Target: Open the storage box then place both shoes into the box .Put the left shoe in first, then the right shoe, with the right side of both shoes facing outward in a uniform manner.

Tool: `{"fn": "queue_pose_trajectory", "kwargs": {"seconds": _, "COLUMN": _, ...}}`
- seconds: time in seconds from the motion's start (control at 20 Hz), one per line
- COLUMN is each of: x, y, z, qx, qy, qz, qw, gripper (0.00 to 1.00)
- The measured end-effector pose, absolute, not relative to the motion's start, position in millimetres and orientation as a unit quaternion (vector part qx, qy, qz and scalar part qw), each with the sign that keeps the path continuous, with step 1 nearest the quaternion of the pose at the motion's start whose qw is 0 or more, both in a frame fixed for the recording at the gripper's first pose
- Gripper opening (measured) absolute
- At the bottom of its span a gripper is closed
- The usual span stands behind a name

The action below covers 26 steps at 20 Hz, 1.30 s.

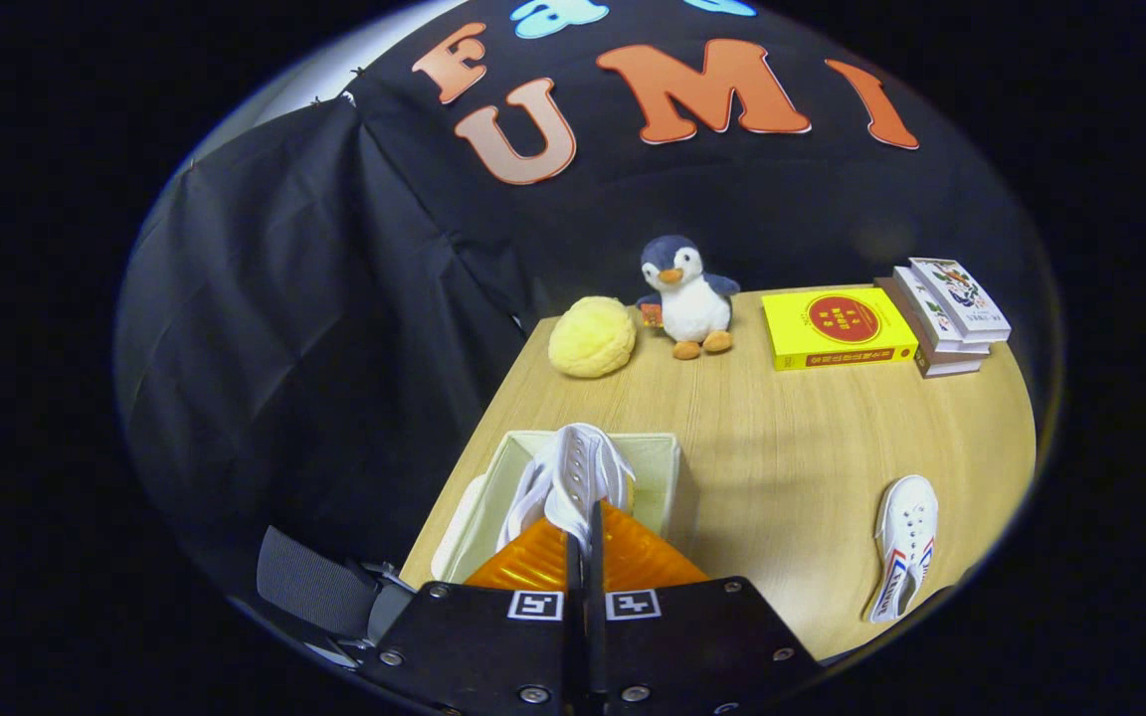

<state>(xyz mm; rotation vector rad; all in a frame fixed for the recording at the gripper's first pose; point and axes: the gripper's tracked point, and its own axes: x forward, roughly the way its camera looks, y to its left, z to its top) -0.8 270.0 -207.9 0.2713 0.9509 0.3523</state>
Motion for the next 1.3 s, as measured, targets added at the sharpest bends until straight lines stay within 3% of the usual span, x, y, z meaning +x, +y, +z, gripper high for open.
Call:
{"fn": "queue_pose_trajectory", "kwargs": {"seconds": 0.5, "x": -16, "y": 338, "z": -297, "qx": 0.126, "qy": 0.547, "qz": 0.097, "qw": 0.822, "gripper": 0.03}}
{"fn": "queue_pose_trajectory", "kwargs": {"seconds": 0.65, "x": -29, "y": 366, "z": -307, "qx": 0.174, "qy": 0.571, "qz": 0.136, "qw": 0.791, "gripper": 0.09}}
{"fn": "queue_pose_trajectory", "kwargs": {"seconds": 0.75, "x": -28, "y": 372, "z": -290, "qx": 0.2, "qy": 0.554, "qz": 0.175, "qw": 0.789, "gripper": 0.2}}
{"fn": "queue_pose_trajectory", "kwargs": {"seconds": 1.0, "x": -40, "y": 333, "z": -251, "qx": 0.148, "qy": 0.502, "qz": 0.258, "qw": 0.812, "gripper": 0.69}}
{"fn": "queue_pose_trajectory", "kwargs": {"seconds": 1.2, "x": -48, "y": 288, "z": -198, "qx": 0.178, "qy": 0.432, "qz": 0.28, "qw": 0.839, "gripper": 0.89}}
{"fn": "queue_pose_trajectory", "kwargs": {"seconds": 1.3, "x": -46, "y": 249, "z": -184, "qx": 0.162, "qy": 0.397, "qz": 0.263, "qw": 0.865, "gripper": 0.92}}
